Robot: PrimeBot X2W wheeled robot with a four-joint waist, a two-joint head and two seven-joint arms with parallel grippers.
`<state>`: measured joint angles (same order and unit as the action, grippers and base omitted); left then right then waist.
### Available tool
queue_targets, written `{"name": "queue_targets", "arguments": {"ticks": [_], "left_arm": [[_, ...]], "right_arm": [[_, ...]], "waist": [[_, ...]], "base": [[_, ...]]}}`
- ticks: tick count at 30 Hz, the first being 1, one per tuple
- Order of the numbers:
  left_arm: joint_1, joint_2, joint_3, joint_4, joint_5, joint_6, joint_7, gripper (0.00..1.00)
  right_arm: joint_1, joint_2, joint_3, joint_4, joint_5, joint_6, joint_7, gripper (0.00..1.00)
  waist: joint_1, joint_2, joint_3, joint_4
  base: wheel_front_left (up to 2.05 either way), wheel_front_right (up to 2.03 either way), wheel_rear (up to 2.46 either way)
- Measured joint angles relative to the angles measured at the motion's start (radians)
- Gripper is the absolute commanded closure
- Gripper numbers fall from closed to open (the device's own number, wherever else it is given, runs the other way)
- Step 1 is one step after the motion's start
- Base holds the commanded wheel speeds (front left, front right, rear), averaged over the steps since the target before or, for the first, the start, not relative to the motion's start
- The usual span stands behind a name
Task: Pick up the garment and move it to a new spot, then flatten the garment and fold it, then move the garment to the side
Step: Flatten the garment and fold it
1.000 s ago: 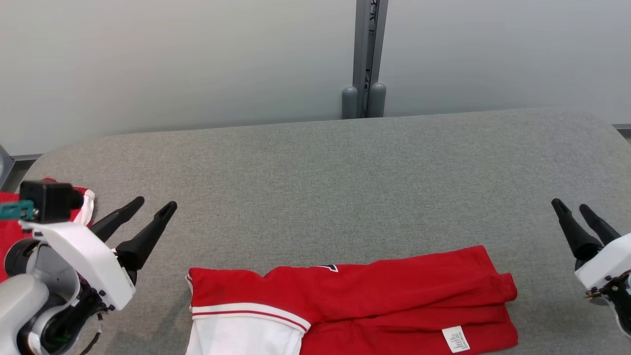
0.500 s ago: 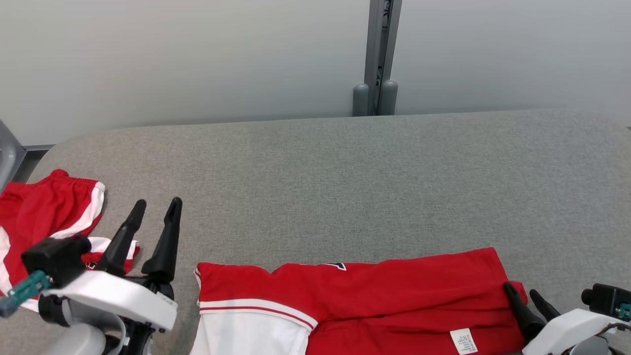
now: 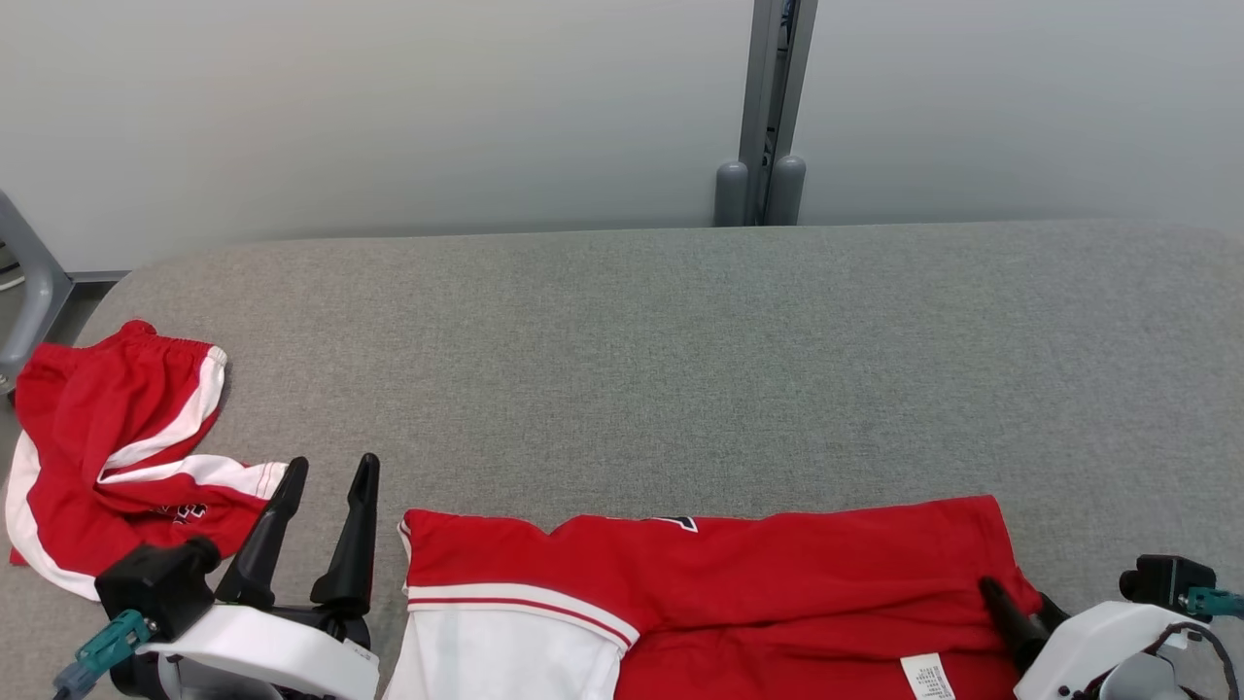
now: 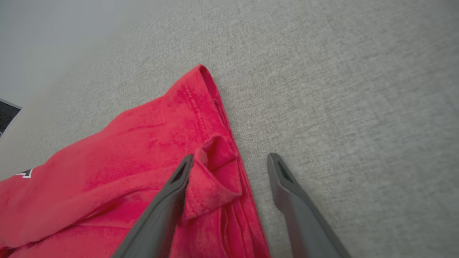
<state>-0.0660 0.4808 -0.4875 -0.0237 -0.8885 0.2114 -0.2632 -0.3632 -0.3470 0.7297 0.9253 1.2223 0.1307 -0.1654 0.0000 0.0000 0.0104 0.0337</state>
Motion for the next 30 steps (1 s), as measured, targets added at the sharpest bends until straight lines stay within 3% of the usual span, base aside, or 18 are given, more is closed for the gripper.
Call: {"name": "queue_targets", "arguments": {"ticks": [8, 9, 10, 11, 14, 21, 30], "left_arm": [[0.002, -0.024, 0.007, 0.035, 0.017, -0.029, 0.0, 0.0], [0.002, -0.025, 0.007, 0.038, 0.017, -0.033, 0.0, 0.0], [0.002, -0.027, 0.009, 0.041, 0.018, -0.034, 0.0, 0.0], [0.002, -0.028, 0.011, 0.043, 0.021, -0.035, 0.0, 0.0], [0.002, -0.033, 0.013, 0.052, 0.025, -0.043, 0.0, 0.0], [0.002, -0.036, 0.019, 0.064, 0.028, -0.052, 0.0, 0.0], [0.002, -0.047, 0.027, 0.059, 0.044, -0.052, 0.0, 0.0]], "right_arm": [[-0.049, 0.025, 0.004, 0.08, 0.016, 0.0, 0.135, 0.0], [-0.058, 0.027, 0.005, 0.09, 0.016, 0.0, 0.154, 0.29], [-0.065, 0.029, 0.007, 0.095, 0.016, 0.0, 0.168, 0.29], [-0.071, 0.031, 0.007, 0.101, 0.016, 0.0, 0.176, 0.99], [-0.083, 0.041, 0.01, 0.106, 0.014, 0.0, 0.185, 1.0], [-0.083, 0.051, -0.004, 0.076, -0.002, 0.0, 0.077, 1.0], [-0.12, -0.043, -0.055, 0.062, 0.0, 0.0, 0.009, 1.0]], "waist": [[0.0, 0.0, -0.008, 0.001], [0.0, 0.0, -0.01, 0.0], [0.0, 0.0, -0.011, 0.0], [0.0, 0.0, -0.012, 0.0], [0.0, 0.0, -0.014, 0.001], [0.0, 0.0, -0.015, 0.002], [0.0, 0.0, -0.009, -0.015]], "base": [[0.0, 0.0, 0.0], [0.0, 0.0, 0.0], [0.0, 0.0, 0.0], [0.0, 0.0, 0.0], [0.0, 0.0, 0.0], [0.0, 0.0, 0.0], [0.0, 0.0, 0.0]]}}
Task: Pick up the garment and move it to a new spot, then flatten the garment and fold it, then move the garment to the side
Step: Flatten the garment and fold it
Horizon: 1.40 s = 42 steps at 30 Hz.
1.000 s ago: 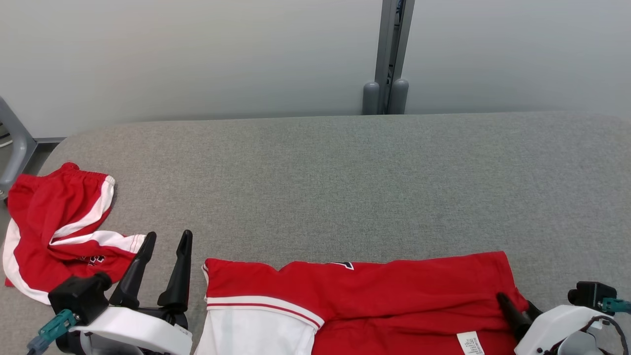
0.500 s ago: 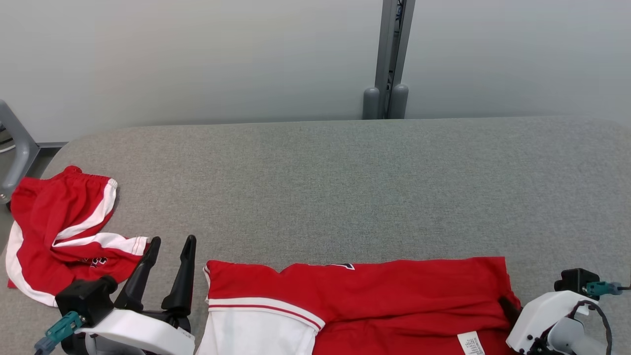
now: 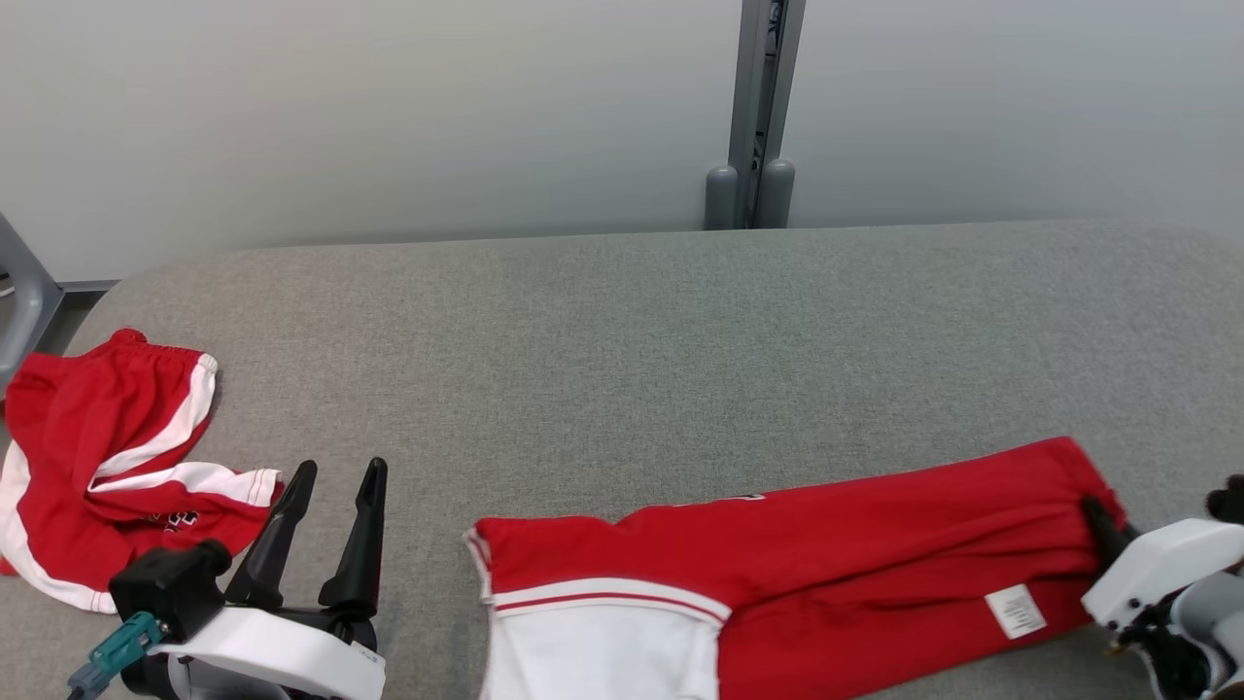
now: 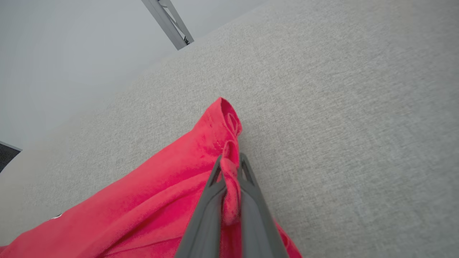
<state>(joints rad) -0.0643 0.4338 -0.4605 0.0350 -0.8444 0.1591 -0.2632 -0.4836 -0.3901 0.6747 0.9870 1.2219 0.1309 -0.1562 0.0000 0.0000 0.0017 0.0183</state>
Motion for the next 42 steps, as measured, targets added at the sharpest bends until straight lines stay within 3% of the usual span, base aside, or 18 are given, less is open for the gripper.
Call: {"name": "queue_targets", "arguments": {"ticks": [7, 12, 20, 24, 31, 37, 42], "left_arm": [[0.0, -0.006, 0.007, -0.007, 0.008, -0.001, 0.0, 0.0], [0.0, -0.017, 0.026, -0.013, 0.018, -0.002, 0.0, 0.0], [0.042, -0.04, 0.096, -0.032, 0.064, 0.009, 0.0, 0.0], [0.059, -0.064, 0.124, -0.039, 0.101, 0.009, 0.0, 0.0], [0.071, -0.103, 0.144, -0.028, 0.17, -0.002, 0.0, 0.0], [0.075, -0.131, 0.123, 0.006, 0.188, -0.026, 0.0, 0.0], [0.061, -0.134, 0.12, 0.034, 0.192, -0.036, 0.0, 0.0]], "right_arm": [[-0.039, -0.066, -0.03, 0.044, -0.019, 0.0, -0.041, 1.0], [-0.045, -0.075, -0.041, -0.026, -0.033, 0.0, -0.068, 1.0], [0.032, -0.101, -0.044, -0.358, -0.141, 0.0, -0.091, 1.0], [0.111, -0.09, -0.067, -0.539, -0.207, 0.0, -0.04, 1.0], [0.241, 0.052, -0.111, -0.78, -0.348, 0.0, 0.163, 1.0], [0.302, 0.197, -0.163, -0.777, -0.426, 0.0, 0.286, 1.0], [0.313, 0.277, -0.21, -0.724, -0.465, 0.0, 0.333, 1.0]], "waist": [[0.0, 0.0, 0.01, -0.007], [-0.0001, 0.0, 0.004, -0.002], [0.0, 0.0, -0.026, 0.02], [0.0, 0.0, -0.031, 0.044], [0.0, 0.0, -0.03, 0.105], [0.0, 0.0, -0.026, 0.174], [0.0, 0.0, -0.024, 0.234]], "base": [[0.0, 0.0, 0.0], [0.0, 0.0, 0.0], [0.0, 0.0, 0.0], [0.0, 0.0, 0.0], [0.0, 0.0, 0.0], [0.0, 0.0, 0.0], [0.0, 0.0, 0.0]]}}
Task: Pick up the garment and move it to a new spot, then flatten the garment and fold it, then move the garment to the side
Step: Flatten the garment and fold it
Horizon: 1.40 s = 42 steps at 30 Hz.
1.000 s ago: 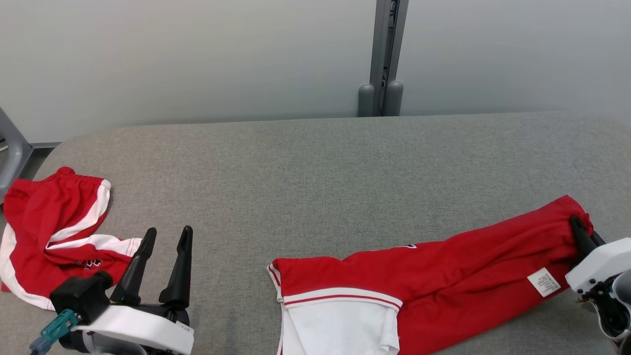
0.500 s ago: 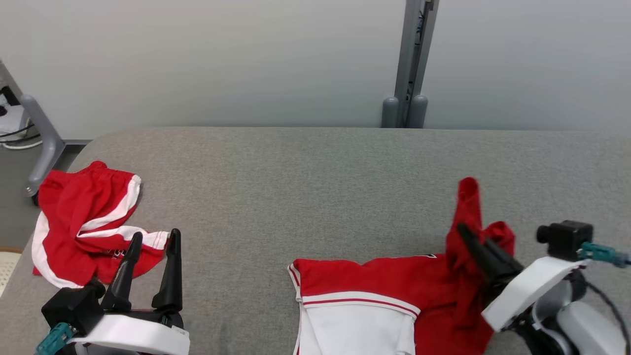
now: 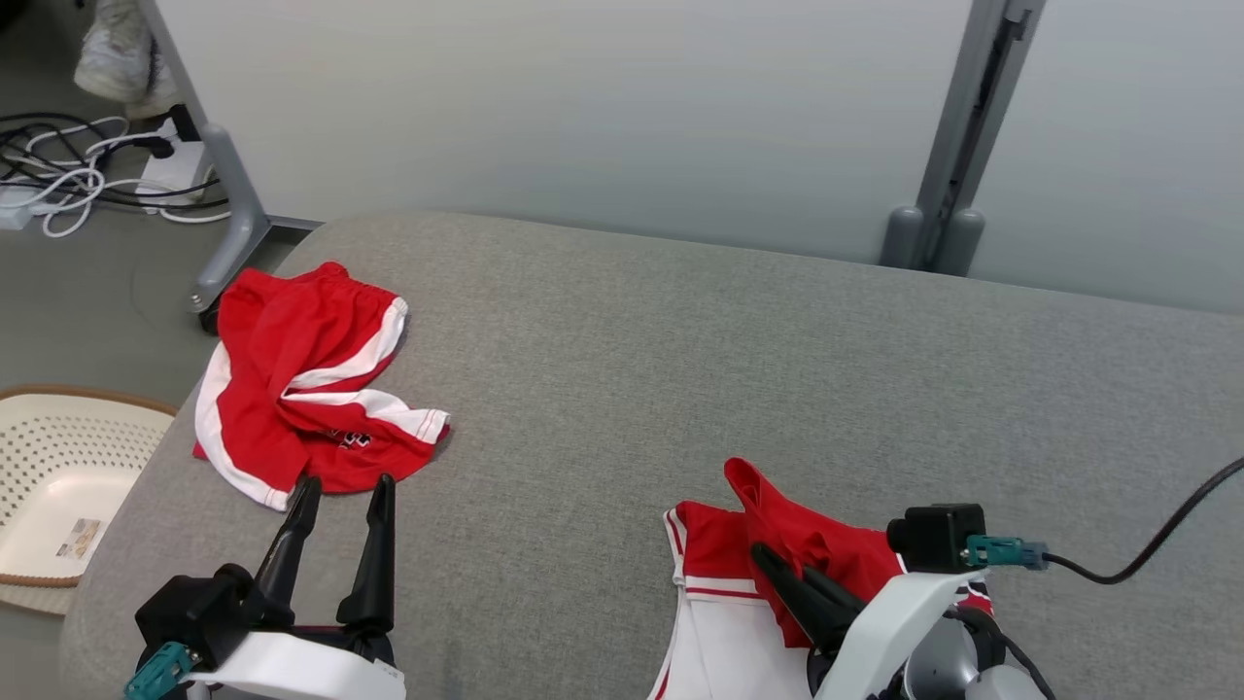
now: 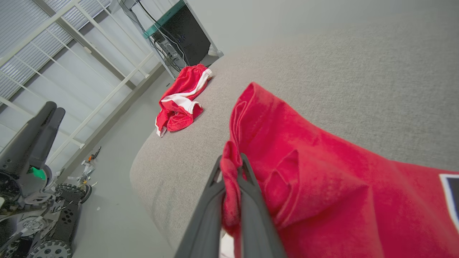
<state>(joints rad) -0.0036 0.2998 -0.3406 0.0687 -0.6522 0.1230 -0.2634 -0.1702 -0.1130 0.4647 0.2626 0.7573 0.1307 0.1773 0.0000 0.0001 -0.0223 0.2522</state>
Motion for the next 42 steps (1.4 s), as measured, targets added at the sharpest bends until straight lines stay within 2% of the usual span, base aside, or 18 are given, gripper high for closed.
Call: {"name": "queue_targets", "arguments": {"ticks": [5, 6, 8, 11, 15, 20, 24, 30, 37, 40, 41, 42], "left_arm": [[-0.005, -0.002, -0.001, 0.015, 0.0, -0.008, 0.0, 0.0], [-0.006, -0.002, 0.0, 0.017, 0.0, -0.008, 0.0, 0.0], [-0.007, -0.002, 0.001, 0.019, 0.0, -0.008, 0.0, 0.0], [-0.008, 0.001, 0.008, 0.022, 0.0, -0.008, 0.0, 0.0], [-0.008, 0.005, 0.016, 0.024, -0.001, -0.008, 0.0, 0.0], [-0.005, 0.005, 0.019, 0.014, 0.001, -0.006, 0.0, 0.0], [-0.004, -0.002, 0.02, 0.008, 0.004, -0.007, 0.0, 0.0], [-0.001, -0.014, 0.033, 0.004, 0.019, -0.012, 0.0, 0.0], [-0.002, -0.027, 0.037, 0.014, 0.035, -0.025, 0.0, 0.0], [-0.004, -0.029, 0.031, 0.025, 0.035, -0.033, 0.0, 0.0], [-0.006, -0.03, 0.026, 0.029, 0.036, -0.034, 0.0, 0.0], [-0.008, -0.032, 0.023, 0.03, 0.036, -0.035, 0.0, 0.0]], "right_arm": [[0.001, 0.035, -0.017, 0.07, -0.029, 0.0, 0.025, 1.0], [0.0, 0.04, -0.02, 0.079, -0.031, 0.0, 0.025, 0.81], [-0.002, 0.047, -0.018, 0.09, -0.035, 0.0, 0.026, 0.0], [-0.006, 0.053, -0.005, 0.074, -0.026, 0.0, 0.03, 0.0], [-0.006, 0.061, -0.012, -0.029, 0.041, 0.0, 0.023, 0.0], [-0.001, 0.032, -0.113, -0.181, 0.059, 0.0, 0.015, 0.0], [0.023, -0.011, -0.213, -0.217, 0.017, 0.0, 0.016, 0.0], [0.07, -0.038, -0.339, -0.2, -0.068, 0.0, 0.04, 0.0], [0.08, -0.015, -0.285, -0.103, -0.091, 0.0, 0.056, 0.0], [0.069, -0.035, -0.285, -0.029, -0.195, 0.0, 0.024, 0.0], [0.064, -0.029, -0.291, -0.011, -0.208, 0.0, 0.009, 0.25], [0.056, -0.024, -0.291, 0.004, -0.225, 0.0, -0.005, 0.75]], "waist": [[0.0, 0.0, 0.006, 0.041], [0.0, 0.0, 0.008, 0.045], [0.0001, 0.0, 0.013, 0.049], [0.0, 0.0, 0.015, 0.043], [0.0, 0.0, 0.013, 0.015], [0.0, 0.0, 0.007, -0.036], [0.0, 0.0, 0.005, -0.067], [0.0, 0.0, 0.009, -0.106], [0.0, 0.0, 0.014, -0.115], [0.0, 0.0, 0.012, -0.107], [0.0, 0.0, 0.012, -0.102], [0.0, 0.0, 0.01, -0.095]], "base": [[0.0, 0.0, 0.0], [0.0, 0.0, 0.0], [0.0, 0.0, 0.0], [0.0, 0.0, 0.0], [0.0, 0.0, 0.0], [0.0, 0.0, 0.0], [0.0, 0.0, 0.0], [0.0, 0.0, 0.0], [0.0, 0.0, 0.0], [0.0, 0.0, 0.0], [0.0, 0.0, 0.0], [0.0, 0.0, 0.0]]}}
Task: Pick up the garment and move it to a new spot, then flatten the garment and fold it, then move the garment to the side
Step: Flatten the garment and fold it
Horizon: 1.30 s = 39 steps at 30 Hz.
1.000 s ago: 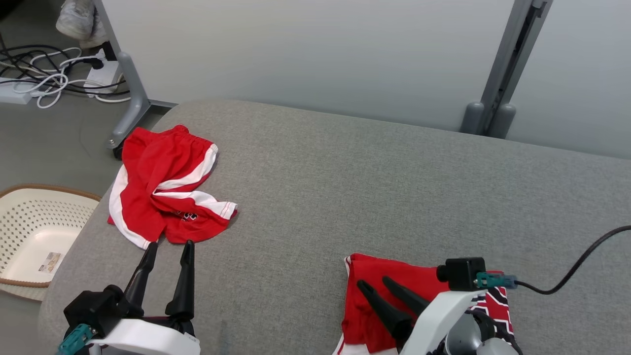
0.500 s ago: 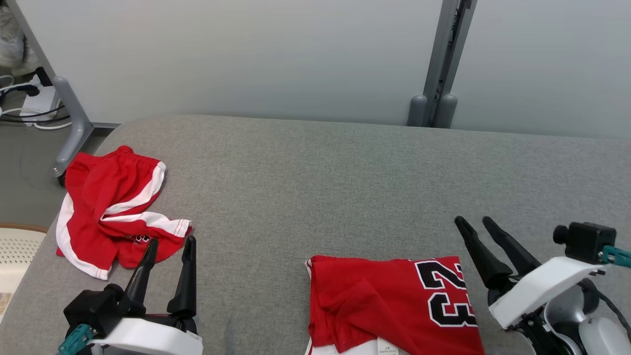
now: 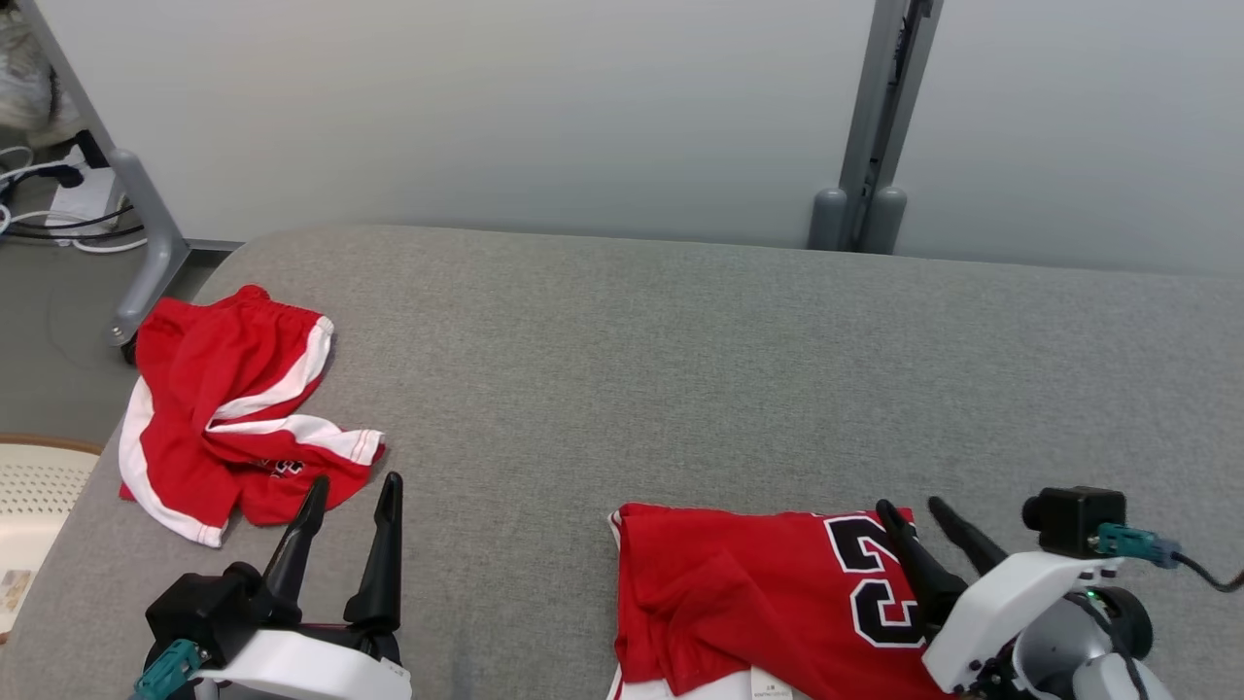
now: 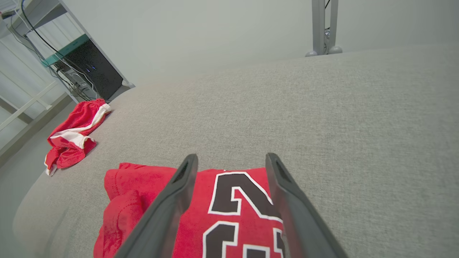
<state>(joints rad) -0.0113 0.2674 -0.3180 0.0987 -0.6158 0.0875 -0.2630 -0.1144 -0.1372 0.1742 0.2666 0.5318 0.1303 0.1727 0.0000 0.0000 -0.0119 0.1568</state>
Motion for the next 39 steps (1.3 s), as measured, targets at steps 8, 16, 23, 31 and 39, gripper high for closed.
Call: {"name": "queue_targets", "arguments": {"ticks": [8, 16, 23, 31, 39], "left_arm": [[0.001, 0.004, 0.0, 0.01, 0.0, 0.001, 0.003, 0.0], [0.001, 0.011, 0.002, 0.01, -0.002, 0.002, 0.005, 0.0], [0.0, 0.015, 0.001, 0.012, -0.002, 0.003, 0.007, 0.0], [0.003, 0.016, 0.003, 0.01, -0.009, 0.014, 0.007, 0.0], [0.008, 0.01, 0.014, -0.007, -0.009, 0.016, 0.005, 0.0]], "right_arm": [[-0.014, 0.014, 0.053, 0.088, -0.059, 0.0, 0.013, 1.0], [-0.006, 0.061, 0.115, 0.182, -0.075, 0.0, 0.04, 1.0], [-0.003, 0.084, 0.354, 0.149, 0.076, 0.0, 0.074, 1.0], [0.004, 0.035, 0.487, 0.012, 0.172, 0.0, 0.126, 1.0], [-0.01, -0.044, 0.279, -0.092, 0.124, 0.0, 0.033, 1.0]], "waist": [[0.0, 0.0, -0.009, 0.051], [0.0, 0.0, -0.011, 0.097], [0.0, 0.0, -0.007, 0.125], [0.0001, 0.0, -0.013, 0.108], [0.0, 0.0, -0.018, 0.042]], "base": [[0.0, 0.0, 0.0], [0.0, 0.0, 0.0], [0.0, 0.0, 0.0], [0.0, 0.0, 0.0], [0.0, 0.0, 0.0]]}}
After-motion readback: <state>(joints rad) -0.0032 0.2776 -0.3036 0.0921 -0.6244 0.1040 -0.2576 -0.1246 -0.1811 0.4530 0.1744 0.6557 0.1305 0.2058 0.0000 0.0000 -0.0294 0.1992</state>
